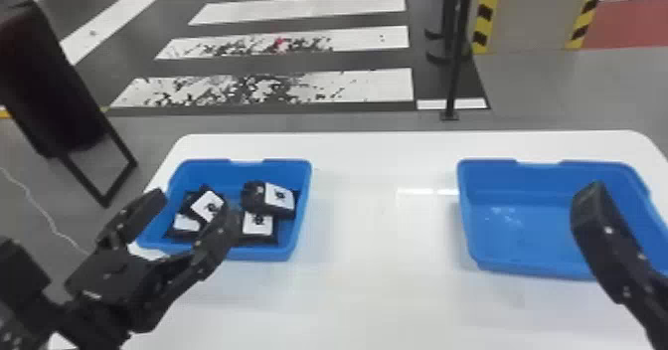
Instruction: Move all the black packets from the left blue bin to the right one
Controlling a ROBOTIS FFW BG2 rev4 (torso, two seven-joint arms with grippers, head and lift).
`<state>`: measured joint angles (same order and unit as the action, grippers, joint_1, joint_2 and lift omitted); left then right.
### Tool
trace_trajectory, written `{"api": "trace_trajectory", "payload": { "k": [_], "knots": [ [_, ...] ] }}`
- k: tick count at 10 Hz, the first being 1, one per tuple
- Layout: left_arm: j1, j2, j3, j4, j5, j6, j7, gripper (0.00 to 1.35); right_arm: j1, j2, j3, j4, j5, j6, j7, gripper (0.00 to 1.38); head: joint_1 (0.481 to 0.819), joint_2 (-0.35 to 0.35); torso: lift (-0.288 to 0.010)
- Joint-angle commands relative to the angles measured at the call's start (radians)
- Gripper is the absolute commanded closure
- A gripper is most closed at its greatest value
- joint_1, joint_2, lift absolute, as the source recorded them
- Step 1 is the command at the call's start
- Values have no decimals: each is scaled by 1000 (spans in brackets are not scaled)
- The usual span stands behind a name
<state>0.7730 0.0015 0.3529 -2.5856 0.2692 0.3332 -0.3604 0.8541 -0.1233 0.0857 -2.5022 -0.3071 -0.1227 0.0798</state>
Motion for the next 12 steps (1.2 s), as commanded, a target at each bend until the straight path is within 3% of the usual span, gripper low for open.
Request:
{"api": "trace_trajectory", "payload": {
  "k": [1, 10, 12],
  "knots": [
    [2, -4, 0, 0, 0, 1, 0, 117, 0, 1, 0, 0, -2, 0, 0, 119, 695, 170, -140],
    [5, -4, 4, 7, 6, 8, 1, 117, 0, 1, 0, 5, -6, 0, 0, 119, 695, 173, -140],
    [-32, -4, 20, 20, 2, 59, 14, 119, 2, 1, 0, 5, -8, 0, 0, 119, 695, 176, -140]
  ]
}}
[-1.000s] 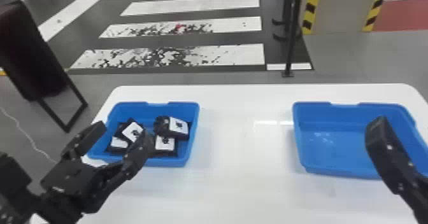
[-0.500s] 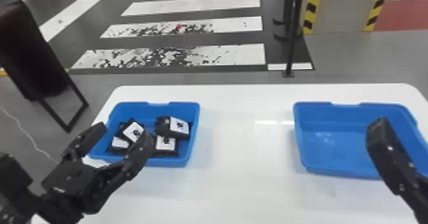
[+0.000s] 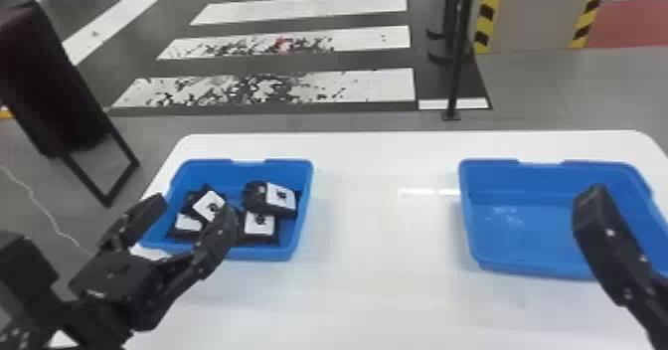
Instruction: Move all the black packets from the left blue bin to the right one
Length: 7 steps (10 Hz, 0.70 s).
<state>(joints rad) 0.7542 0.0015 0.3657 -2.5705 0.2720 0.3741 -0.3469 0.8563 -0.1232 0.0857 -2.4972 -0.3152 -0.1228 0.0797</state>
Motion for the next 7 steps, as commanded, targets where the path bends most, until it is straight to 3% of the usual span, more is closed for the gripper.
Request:
{"api": "trace_trajectory", "payload": {
  "k": [1, 5, 7],
  "knots": [
    [-38, -4, 23, 17, -7, 48, 0, 121, 0, -1, 0, 0, 0, 0, 2, 119, 695, 180, -140],
    [-195, -4, 33, 142, -15, 183, 20, 162, 5, -1, -2, 2, -10, 0, 2, 119, 695, 218, -140],
    [-288, 17, 33, 240, -23, 242, 22, 165, 5, -1, 0, 5, -12, 0, 2, 119, 695, 225, -140]
  ]
}}
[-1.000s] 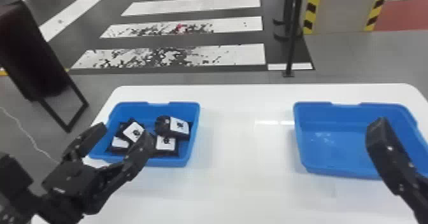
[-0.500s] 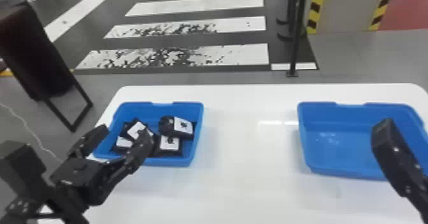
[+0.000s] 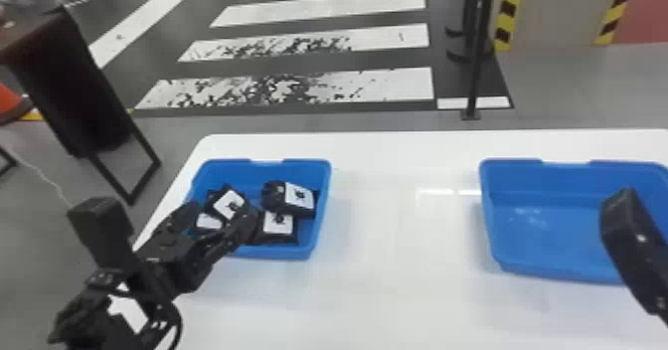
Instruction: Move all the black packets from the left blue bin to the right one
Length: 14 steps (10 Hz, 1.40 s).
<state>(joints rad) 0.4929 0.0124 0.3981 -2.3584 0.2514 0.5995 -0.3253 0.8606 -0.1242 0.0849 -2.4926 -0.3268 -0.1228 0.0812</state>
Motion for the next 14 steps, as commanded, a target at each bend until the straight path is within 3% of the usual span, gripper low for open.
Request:
{"api": "trace_trajectory", "payload": {
  "k": [1, 5, 9, 14],
  "knots": [
    [-73, 18, -3, 84, -8, 31, 2, 167, 1, 0, 1, 0, 0, 0, 0, 119, 695, 229, -140],
    [-282, 57, -23, 332, -30, 100, 17, 176, 1, 0, -1, 5, -2, 0, 2, 119, 695, 243, -140],
    [-466, 107, -119, 568, -50, 151, 17, 177, 1, 0, -1, 10, -8, 0, 3, 119, 695, 214, -140],
    [-608, 133, -173, 757, -72, 171, -3, 226, -4, 0, 1, 15, -12, 0, 3, 121, 695, 180, -140]
  ]
}}
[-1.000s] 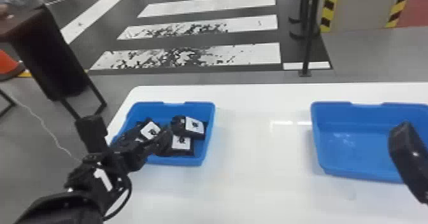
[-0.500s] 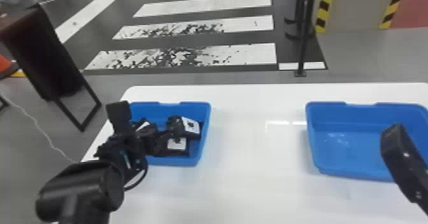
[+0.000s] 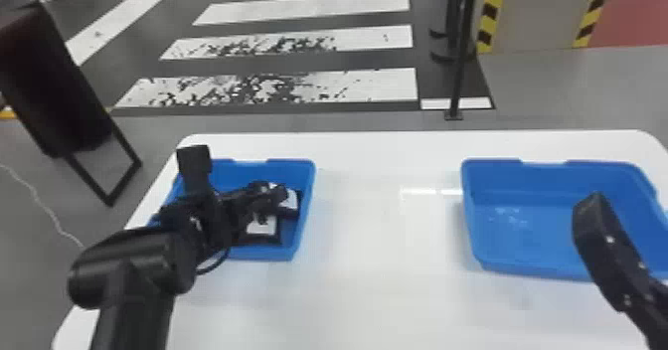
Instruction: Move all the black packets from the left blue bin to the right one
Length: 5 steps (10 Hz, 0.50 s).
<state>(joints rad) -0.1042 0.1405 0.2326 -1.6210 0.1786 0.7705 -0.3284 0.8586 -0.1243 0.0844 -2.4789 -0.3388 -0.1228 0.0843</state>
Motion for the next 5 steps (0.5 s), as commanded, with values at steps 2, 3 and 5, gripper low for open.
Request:
{"api": "trace_trajectory", "payload": {
  "k": [2, 3, 5],
  "knots": [
    [-24, 11, -15, 37, 9, -2, -12, 444, -2, 0, 1, 4, 0, 0, 0, 121, 695, 167, -140],
    [-21, 5, -13, 37, 13, -2, -11, 831, -2, 0, 1, 6, -2, 0, 0, 121, 695, 164, -140],
    [-21, 5, -35, 37, 21, 32, -14, 822, -2, 2, 1, 6, -8, 0, 0, 121, 695, 161, -140]
  ]
}}
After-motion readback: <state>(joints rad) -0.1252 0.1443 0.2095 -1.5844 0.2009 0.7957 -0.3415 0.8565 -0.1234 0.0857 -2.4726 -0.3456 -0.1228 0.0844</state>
